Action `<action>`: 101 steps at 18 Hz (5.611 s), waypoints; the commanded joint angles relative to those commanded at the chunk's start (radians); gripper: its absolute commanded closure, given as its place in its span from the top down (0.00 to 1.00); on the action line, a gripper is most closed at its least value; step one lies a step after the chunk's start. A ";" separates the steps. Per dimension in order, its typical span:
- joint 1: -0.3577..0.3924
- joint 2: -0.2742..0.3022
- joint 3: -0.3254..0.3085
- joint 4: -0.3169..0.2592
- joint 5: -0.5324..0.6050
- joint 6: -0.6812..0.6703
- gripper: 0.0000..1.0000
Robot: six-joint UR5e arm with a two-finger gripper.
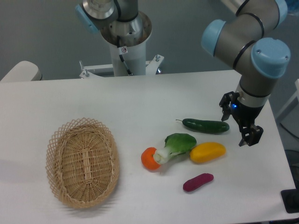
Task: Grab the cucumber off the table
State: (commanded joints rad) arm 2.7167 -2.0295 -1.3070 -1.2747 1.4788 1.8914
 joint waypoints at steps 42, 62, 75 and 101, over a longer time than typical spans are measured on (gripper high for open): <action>0.021 0.028 -0.538 0.460 0.152 0.321 1.00; 0.023 0.009 -0.529 0.468 0.152 0.337 0.21; -0.037 0.098 -0.326 0.183 0.114 0.167 0.14; -0.262 0.129 -0.164 0.110 -0.064 -0.445 0.15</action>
State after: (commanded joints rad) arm 2.4544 -1.9006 -1.4711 -1.1643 1.4143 1.4465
